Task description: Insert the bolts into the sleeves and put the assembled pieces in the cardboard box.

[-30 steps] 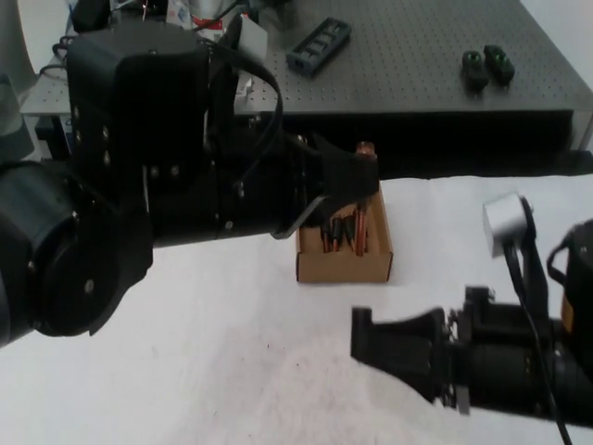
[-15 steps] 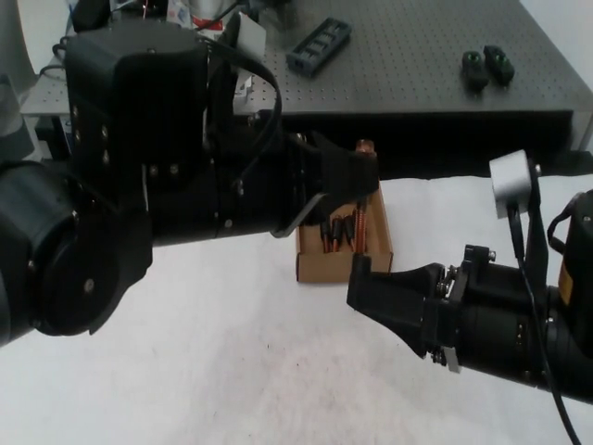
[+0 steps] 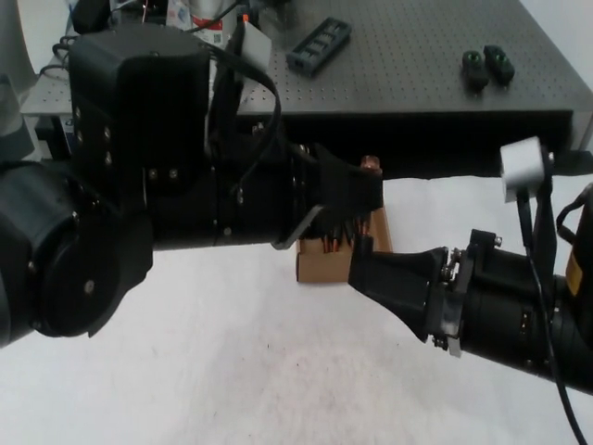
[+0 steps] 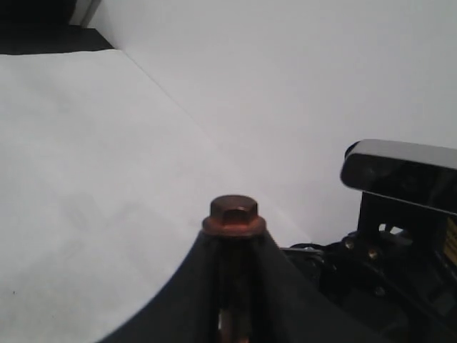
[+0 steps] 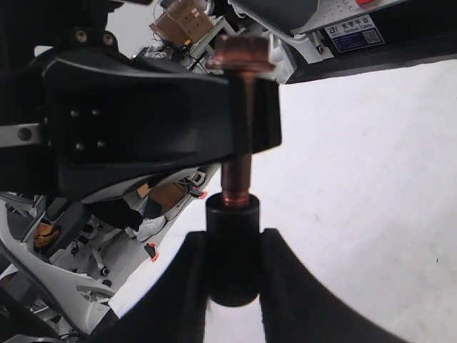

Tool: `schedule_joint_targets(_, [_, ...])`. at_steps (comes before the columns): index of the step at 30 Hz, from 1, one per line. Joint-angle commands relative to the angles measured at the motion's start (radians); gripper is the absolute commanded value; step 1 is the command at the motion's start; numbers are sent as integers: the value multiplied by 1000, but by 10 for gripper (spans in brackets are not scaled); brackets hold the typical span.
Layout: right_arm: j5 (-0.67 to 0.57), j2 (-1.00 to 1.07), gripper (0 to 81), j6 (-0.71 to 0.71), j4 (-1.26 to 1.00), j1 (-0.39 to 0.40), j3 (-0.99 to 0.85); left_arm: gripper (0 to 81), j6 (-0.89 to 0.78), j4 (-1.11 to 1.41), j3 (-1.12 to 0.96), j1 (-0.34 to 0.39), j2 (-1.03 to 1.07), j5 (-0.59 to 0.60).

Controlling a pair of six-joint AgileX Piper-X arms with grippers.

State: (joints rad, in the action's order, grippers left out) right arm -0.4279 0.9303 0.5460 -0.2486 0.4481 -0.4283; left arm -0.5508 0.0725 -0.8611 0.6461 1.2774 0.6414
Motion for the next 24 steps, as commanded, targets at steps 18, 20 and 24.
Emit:
schedule_joint_targets(18, [167, 183, 51, -252, 85, -228, -139, 271, 83, -173, -3, -28, -24, -113])
schedule_joint_targets(20, [167, 300, 51, -296, 111, -254, -209, 166, 133, -269, -3, -35, -47, -202])
schedule_joint_targets(24, [195, 543, 51, -342, 165, -261, -387, 3, 258, -435, 7, -34, -120, -421])
